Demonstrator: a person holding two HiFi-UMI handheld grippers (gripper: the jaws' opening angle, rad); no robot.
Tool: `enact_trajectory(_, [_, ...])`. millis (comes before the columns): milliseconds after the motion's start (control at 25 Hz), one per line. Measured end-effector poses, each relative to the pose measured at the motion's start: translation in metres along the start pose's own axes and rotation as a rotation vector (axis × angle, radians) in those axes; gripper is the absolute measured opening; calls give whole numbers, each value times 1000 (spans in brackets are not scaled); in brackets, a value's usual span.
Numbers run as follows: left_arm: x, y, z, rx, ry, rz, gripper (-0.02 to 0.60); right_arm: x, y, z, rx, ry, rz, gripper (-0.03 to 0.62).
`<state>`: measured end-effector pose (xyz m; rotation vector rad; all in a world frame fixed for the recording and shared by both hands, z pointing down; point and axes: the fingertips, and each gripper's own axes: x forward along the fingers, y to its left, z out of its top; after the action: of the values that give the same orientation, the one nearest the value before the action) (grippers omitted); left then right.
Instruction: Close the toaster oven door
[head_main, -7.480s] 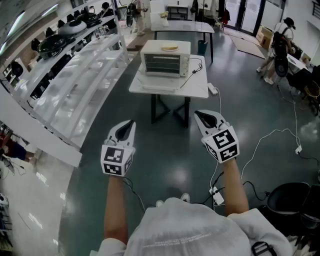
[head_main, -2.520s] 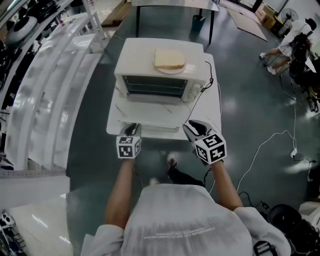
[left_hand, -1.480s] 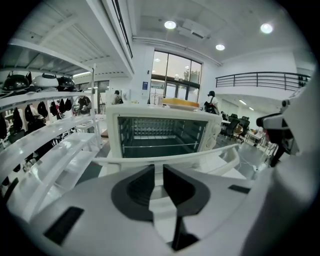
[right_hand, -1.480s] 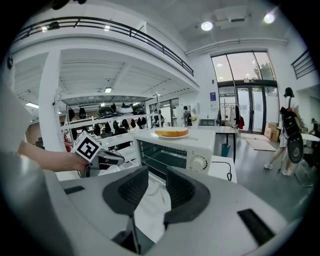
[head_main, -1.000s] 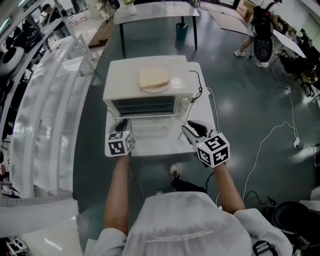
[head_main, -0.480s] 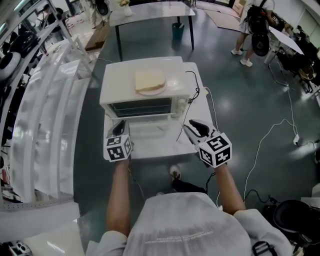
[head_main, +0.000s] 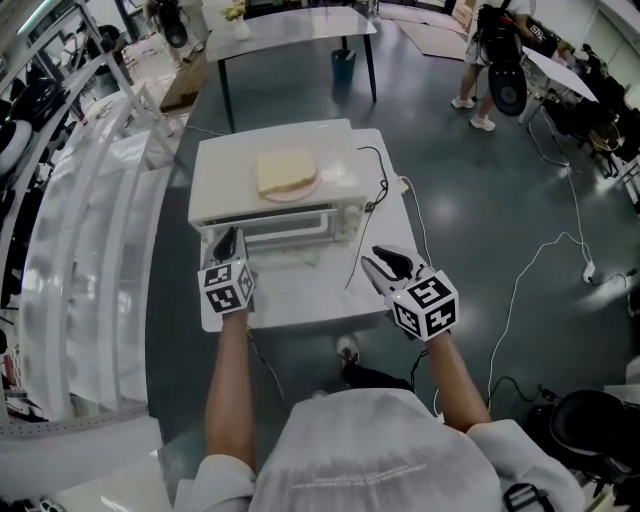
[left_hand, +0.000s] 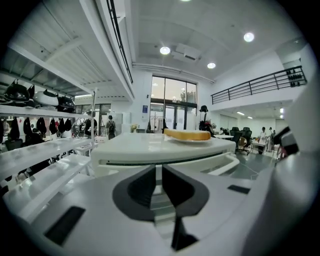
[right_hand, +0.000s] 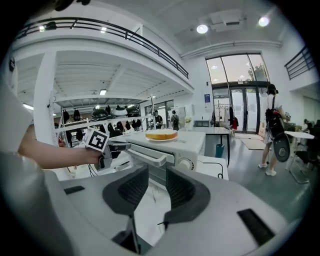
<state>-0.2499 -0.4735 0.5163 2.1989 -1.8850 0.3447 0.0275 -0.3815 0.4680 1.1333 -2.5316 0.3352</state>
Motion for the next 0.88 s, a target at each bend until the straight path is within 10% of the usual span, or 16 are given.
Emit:
enact_trajectory(440, [8,1,9,-10,-10,-5,49,-10,-20,3,16,13,-52,117])
enact_trajectory(880, [-100,-16,38,91,-108,-94,23,-44,11,63,-91,-166,-94,20])
